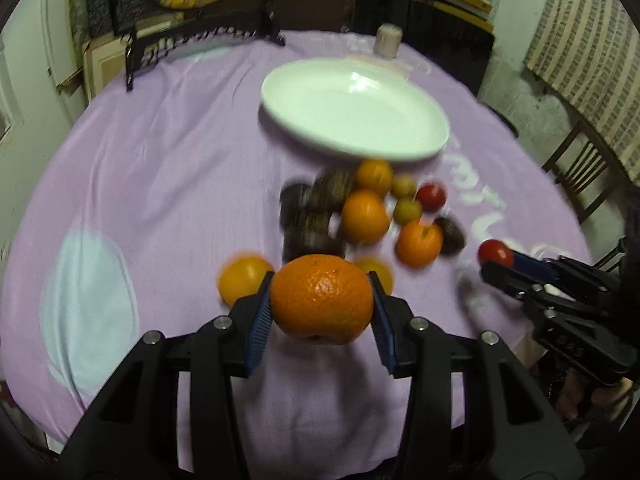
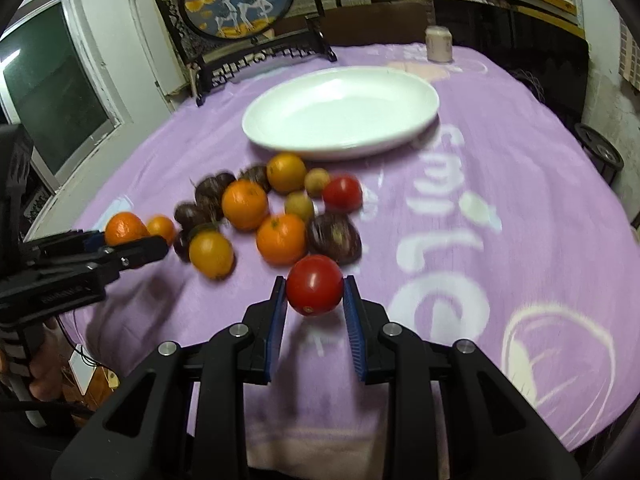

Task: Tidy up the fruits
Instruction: 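Carry the tomato and orange over the white plate with both tools, then open both tools to drop the orange and tomato onto the plate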

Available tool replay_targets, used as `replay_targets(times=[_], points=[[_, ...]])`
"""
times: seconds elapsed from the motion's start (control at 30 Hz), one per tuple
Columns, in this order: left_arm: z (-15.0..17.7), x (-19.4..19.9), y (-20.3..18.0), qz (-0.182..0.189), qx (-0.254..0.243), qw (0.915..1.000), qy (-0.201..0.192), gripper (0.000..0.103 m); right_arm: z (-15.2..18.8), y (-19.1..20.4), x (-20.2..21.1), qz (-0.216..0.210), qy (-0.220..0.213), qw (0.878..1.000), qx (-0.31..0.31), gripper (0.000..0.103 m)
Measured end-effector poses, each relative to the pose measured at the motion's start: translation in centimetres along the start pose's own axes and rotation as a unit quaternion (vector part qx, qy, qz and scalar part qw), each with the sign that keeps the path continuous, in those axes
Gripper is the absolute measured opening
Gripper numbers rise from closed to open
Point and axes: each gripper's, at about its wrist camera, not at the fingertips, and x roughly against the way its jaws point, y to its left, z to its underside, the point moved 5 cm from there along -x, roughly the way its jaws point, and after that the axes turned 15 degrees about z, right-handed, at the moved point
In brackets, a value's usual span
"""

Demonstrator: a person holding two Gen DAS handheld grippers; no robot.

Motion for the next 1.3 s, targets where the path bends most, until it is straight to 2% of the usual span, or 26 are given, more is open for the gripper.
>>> replay_targets(times=[0.13, 0.27, 0.4, 0.5, 0.6, 0.8, 0.87, 0.9, 0.93, 1.03, 1.13, 1.23, 1.3], points=[[-6.7, -0.2, 0.3, 0.003, -0.011, 0.9999, -0.005, 0.045, -5.9, -0.2, 0.4, -0.007, -0.034, 0.999, 0.026, 0.029], [-14.6, -4.2, 1.2, 0.0, -0.009, 0.9998, 0.017, 0.046, -13.3, -0.9, -2.0, 0.0, -0.048, 0.998, 0.044, 0.029], [-21.5, -10.5, 3.1, 0.0, 0.021, 0.9992, 0.034, 0.046, -19.1, -0.9, -8.2, -0.021, -0.023, 0.998, 0.059, 0.029], [-23.8, -14.9, 5.2, 0.014, 0.063, 0.9966, 0.051, 0.046, -20.7, -1.3, -15.1, -0.017, 0.045, 0.997, 0.062, 0.029], [-24.6, -17.9, 6.4, 0.031, 0.096, 0.9927, 0.067, 0.046, -20.8, -1.9, -18.5, -0.029, 0.08, 0.995, 0.044, 0.029], [-24.3, -20.8, 7.3, 0.031, 0.112, 0.9893, 0.088, 0.046, -21.5, -1.5, -20.2, -0.013, 0.078, 0.995, 0.063, 0.031], [-24.4, -20.9, 7.5, 0.029, 0.121, 0.9884, 0.087, 0.049, -21.8, -1.4, -20.1, 0.008, 0.07, 0.995, 0.072, 0.05], [-24.5, -20.6, 7.5, 0.033, 0.122, 0.9886, 0.082, 0.06, -21.5, -1.7, -19.7, 0.017, 0.061, 0.995, 0.074, 0.059], [-24.7, -19.9, 7.3, 0.037, 0.119, 0.9896, 0.071, 0.07, -21.5, -1.7, -19.1, 0.021, 0.051, 0.996, 0.076, 0.059], [-25.0, -16.4, 6.7, 0.031, 0.097, 0.994, 0.038, 0.082, -21.2, -2.0, -16.6, 0.022, 0.041, 0.996, 0.076, 0.059], [-23.6, -11.8, 5.3, 0.038, 0.078, 0.9961, 0.012, 0.092, -19.6, -2.2, -12.2, 0.032, 0.029, 0.997, 0.071, 0.063], [-19.8, -7.0, 3.4, 0.02, 0.044, 0.9986, -0.019, 0.095, -15.9, -2.3, -7.5, 0.04, 0.01, 0.998, 0.052, 0.073], [-15.9, -4.4, 2.6, -0.004, 0.023, 0.9992, -0.033, 0.101, -12.4, -2.0, -5.0, 0.045, -0.003, 0.998, 0.036, 0.078]])
